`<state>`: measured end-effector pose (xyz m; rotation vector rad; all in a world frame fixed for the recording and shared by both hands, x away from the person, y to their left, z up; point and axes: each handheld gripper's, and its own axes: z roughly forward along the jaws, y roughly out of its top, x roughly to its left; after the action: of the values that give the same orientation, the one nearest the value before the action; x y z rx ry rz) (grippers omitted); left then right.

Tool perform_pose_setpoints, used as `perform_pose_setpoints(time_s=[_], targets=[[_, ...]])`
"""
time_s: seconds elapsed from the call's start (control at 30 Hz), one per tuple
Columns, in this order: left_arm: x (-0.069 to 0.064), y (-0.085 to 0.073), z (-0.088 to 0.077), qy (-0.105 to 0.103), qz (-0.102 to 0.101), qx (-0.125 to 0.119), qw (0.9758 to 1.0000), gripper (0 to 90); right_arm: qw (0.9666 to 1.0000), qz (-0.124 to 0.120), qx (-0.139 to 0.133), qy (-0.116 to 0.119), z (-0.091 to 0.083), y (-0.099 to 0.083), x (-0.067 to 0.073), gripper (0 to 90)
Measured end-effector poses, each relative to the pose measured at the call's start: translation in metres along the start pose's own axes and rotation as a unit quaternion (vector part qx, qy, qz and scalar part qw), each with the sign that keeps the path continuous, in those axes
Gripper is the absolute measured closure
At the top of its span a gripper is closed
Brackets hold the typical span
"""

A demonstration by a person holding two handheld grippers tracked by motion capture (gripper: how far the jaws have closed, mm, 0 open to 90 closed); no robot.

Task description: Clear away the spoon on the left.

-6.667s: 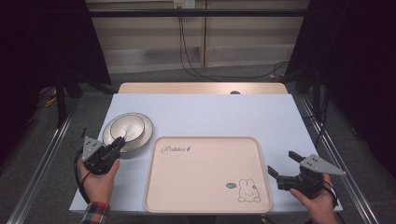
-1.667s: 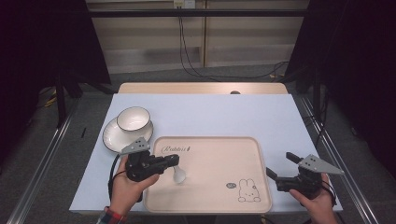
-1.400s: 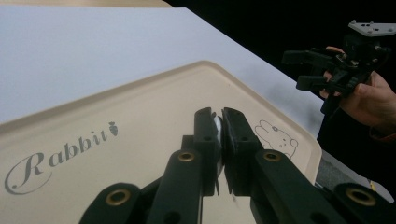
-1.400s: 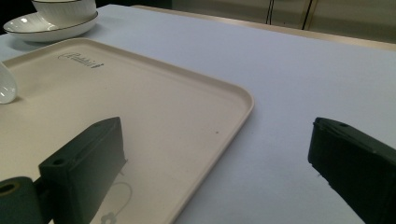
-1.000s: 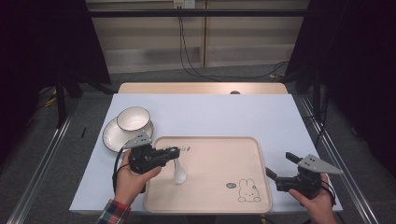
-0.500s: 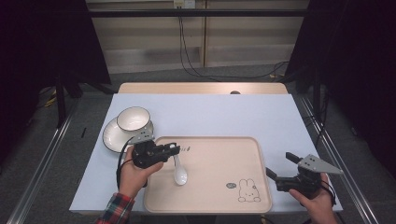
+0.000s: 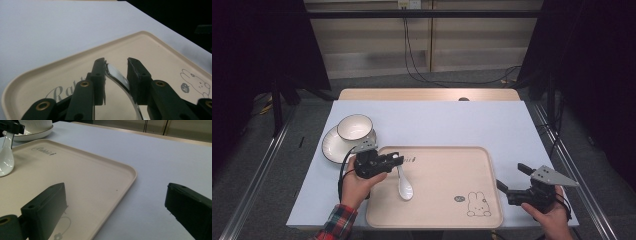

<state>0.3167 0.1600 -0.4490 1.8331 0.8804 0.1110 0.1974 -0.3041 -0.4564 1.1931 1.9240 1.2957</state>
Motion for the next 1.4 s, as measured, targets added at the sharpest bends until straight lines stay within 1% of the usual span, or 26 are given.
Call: perform_pose_setpoints(time_s=[0.23, 0.57, 0.63, 0.73, 0.83, 0.9, 0.93, 0.97, 1.07, 1.13, 1.3, 1.4], targets=[[0.003, -0.003, 0.001, 0.009, -0.007, 0.002, 0.9999, 66.8, 1.0000, -0.001, -0.001, 0.000, 0.000, 0.000, 0.000, 3.3], [0.006, -0.005, 0.005, 0.020, -0.001, 0.009, 0.9998, 65.2, 1.0000, -0.001, 0.001, 0.000, 0.000, 0.000, 0.001, 3.3], [0.007, -0.006, 0.006, 0.020, -0.003, 0.010, 0.9997, 65.1, 1.0000, -0.002, 0.000, 0.000, 0.000, 0.000, 0.000, 3.3], [0.008, -0.006, 0.007, 0.024, 0.000, 0.015, 0.9996, 64.7, 1.0000, -0.001, 0.000, 0.001, 0.000, 0.000, 0.000, 3.3], [0.008, -0.007, 0.009, 0.026, -0.004, 0.016, 0.9995, 64.4, 1.0000, -0.001, 0.000, 0.000, 0.000, 0.000, 0.000, 3.3], [0.009, -0.007, 0.009, 0.025, -0.002, 0.019, 0.9995, 64.5, 1.0000, -0.001, 0.000, 0.000, 0.000, 0.000, 0.000, 3.3], [0.009, -0.007, 0.010, 0.026, -0.006, 0.019, 0.9995, 64.4, 1.0000, -0.002, 0.001, 0.001, 0.000, 0.000, 0.000, 3.3], [0.009, -0.007, 0.010, 0.027, -0.004, 0.022, 0.9994, 64.4, 1.0000, -0.001, 0.001, 0.000, 0.000, 0.000, 0.000, 3.3], [0.010, -0.008, 0.011, 0.028, -0.006, 0.022, 0.9993, 64.3, 1.0000, -0.002, 0.001, 0.000, 0.000, 0.000, 0.000, 3.3], [0.010, -0.008, 0.012, 0.026, -0.007, 0.023, 0.9994, 64.3, 1.0000, -0.002, 0.001, 0.001, 0.000, 0.000, 0.000, 3.3], [0.012, -0.009, 0.013, 0.033, -0.007, 0.026, 0.9991, 64.4, 1.0000, -0.001, 0.001, 0.002, 0.001, -0.001, 0.000, 3.3], [0.012, -0.009, 0.015, 0.033, -0.007, 0.031, 0.9989, 64.7, 1.0000, -0.001, 0.003, 0.001, 0.001, -0.001, 0.001, 3.3]])
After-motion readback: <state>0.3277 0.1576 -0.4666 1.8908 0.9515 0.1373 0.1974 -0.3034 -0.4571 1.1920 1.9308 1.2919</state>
